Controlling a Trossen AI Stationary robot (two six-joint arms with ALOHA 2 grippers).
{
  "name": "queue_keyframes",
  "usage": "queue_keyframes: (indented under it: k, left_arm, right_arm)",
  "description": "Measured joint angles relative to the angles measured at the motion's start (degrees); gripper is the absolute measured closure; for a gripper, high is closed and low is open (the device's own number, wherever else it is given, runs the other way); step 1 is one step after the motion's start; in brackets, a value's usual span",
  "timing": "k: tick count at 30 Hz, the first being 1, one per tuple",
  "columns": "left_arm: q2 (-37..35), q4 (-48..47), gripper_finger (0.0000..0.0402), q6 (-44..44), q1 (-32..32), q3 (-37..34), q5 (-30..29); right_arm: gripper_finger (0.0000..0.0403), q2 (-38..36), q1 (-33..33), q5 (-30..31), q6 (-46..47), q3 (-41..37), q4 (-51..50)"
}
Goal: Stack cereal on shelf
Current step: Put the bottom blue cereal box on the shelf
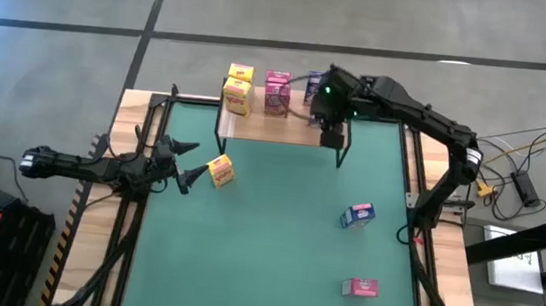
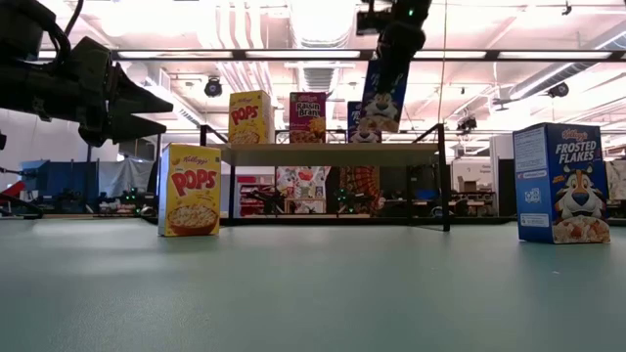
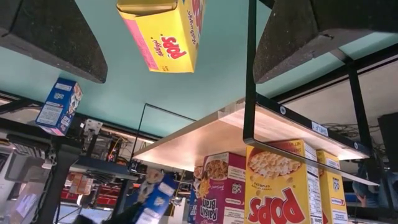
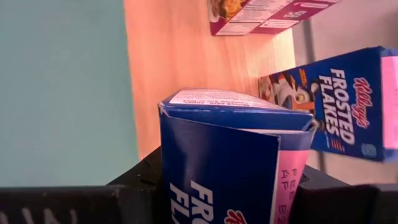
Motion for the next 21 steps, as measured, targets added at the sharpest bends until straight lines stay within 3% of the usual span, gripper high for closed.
queue_keyframes:
  k: [8, 21]
  left_arm:
    - [0.0, 0.0, 0.0015, 0.0, 0.0, 0.0, 0.0]
    - [0.1, 0.0, 0.0015, 0.0, 0.0, 0.0, 0.0]
  right_arm:
    - [0.0252, 3.7, -6.5, -5.9, -7.1, 0.6, 2.1]
    - [0.0252, 5.8, -9.4, -9.5, -16.1, 0.7, 7.0]
